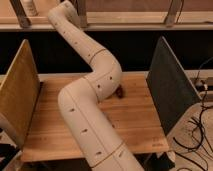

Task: Stand the bottle upright

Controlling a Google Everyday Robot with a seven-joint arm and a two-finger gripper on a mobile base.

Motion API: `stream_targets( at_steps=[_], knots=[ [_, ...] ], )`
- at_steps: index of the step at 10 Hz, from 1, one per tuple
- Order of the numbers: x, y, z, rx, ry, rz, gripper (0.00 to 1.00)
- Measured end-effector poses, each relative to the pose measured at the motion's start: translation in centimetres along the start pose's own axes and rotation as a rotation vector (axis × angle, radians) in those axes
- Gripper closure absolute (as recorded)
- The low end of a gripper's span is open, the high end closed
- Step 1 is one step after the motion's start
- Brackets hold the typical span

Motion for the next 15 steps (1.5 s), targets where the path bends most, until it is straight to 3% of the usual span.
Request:
stream_targets(
  at_steps=[2, 3, 15],
  knots=[
    [2.1, 0.9, 2.5, -0.016, 0.098, -0.036, 1.0],
    [2.5, 1.3, 3.1, -0.022, 0.126, -0.052, 1.0],
    [2.7, 1.2, 3.1, -0.026, 0.128, -0.05, 1.0]
  ],
)
